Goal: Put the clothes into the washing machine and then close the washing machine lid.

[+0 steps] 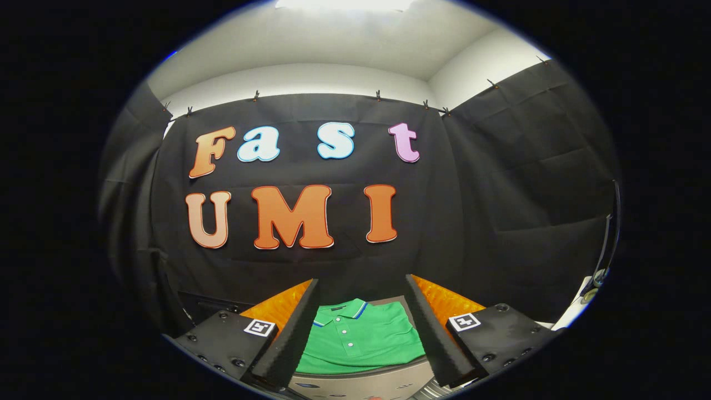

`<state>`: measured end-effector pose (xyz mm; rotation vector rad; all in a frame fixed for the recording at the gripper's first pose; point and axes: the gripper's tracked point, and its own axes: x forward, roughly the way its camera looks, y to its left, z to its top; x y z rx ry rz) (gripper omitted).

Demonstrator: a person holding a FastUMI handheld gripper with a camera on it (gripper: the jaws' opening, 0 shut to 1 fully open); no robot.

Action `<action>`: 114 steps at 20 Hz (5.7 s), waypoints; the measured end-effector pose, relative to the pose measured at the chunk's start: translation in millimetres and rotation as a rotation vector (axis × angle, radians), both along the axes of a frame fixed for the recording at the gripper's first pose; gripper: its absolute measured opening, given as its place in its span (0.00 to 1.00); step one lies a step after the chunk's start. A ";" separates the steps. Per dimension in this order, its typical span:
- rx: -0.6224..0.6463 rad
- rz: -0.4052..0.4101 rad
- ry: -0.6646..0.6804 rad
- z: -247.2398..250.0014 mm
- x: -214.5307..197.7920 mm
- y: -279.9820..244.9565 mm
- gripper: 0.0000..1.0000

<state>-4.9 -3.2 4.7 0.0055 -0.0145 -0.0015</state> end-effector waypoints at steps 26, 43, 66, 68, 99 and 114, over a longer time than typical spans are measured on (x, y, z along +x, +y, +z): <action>0.002 0.104 0.502 -66.4 105.7 14.6 0.98; -0.110 0.199 1.177 -231.5 159.7 17.7 0.97; 0.215 0.266 0.524 -223.5 173.0 38.1 0.08; 0.278 0.282 0.405 -218.5 178.0 46.6 0.08; 0.191 0.617 -0.041 -5.8 44.3 382.4 0.08; 0.096 0.683 0.206 -154.2 74.6 520.1 0.07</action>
